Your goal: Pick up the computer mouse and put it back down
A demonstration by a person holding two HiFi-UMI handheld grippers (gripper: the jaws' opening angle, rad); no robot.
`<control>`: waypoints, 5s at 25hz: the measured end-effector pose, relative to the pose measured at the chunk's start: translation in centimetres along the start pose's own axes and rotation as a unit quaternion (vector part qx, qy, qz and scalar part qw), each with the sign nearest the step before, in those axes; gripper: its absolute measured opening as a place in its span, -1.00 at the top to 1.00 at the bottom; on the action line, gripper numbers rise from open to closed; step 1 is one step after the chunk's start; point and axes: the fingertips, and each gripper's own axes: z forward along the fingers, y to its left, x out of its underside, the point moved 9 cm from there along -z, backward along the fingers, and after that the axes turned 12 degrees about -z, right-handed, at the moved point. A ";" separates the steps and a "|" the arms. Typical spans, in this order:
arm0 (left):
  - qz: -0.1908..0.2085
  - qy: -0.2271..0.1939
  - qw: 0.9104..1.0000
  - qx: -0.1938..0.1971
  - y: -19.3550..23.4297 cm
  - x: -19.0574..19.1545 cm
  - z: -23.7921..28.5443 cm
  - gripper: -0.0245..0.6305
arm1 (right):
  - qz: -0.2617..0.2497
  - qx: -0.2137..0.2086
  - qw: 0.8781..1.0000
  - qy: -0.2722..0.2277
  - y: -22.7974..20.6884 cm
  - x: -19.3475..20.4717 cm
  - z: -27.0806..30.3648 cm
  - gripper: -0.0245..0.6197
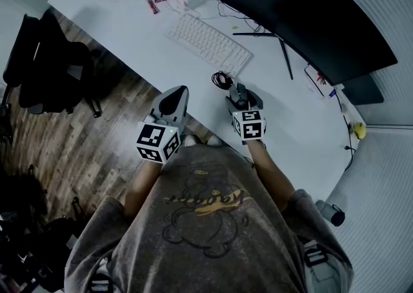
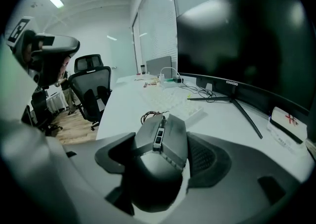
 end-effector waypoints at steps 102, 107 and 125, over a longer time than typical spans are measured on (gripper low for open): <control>-0.041 -0.021 0.993 -0.105 7.4 -1.6 -2.1 0.87 | -0.086 -0.145 0.984 0.052 6.0 -6.5 14.6 -0.06; -0.043 -0.021 0.993 -0.107 7.8 -1.6 -2.0 0.87 | -0.088 -0.141 0.984 0.069 6.2 -5.9 15.0 -0.07; -0.047 -0.023 0.994 -0.095 7.6 -1.4 -1.8 0.87 | -0.085 -0.120 0.988 0.039 5.6 -6.9 14.3 -0.25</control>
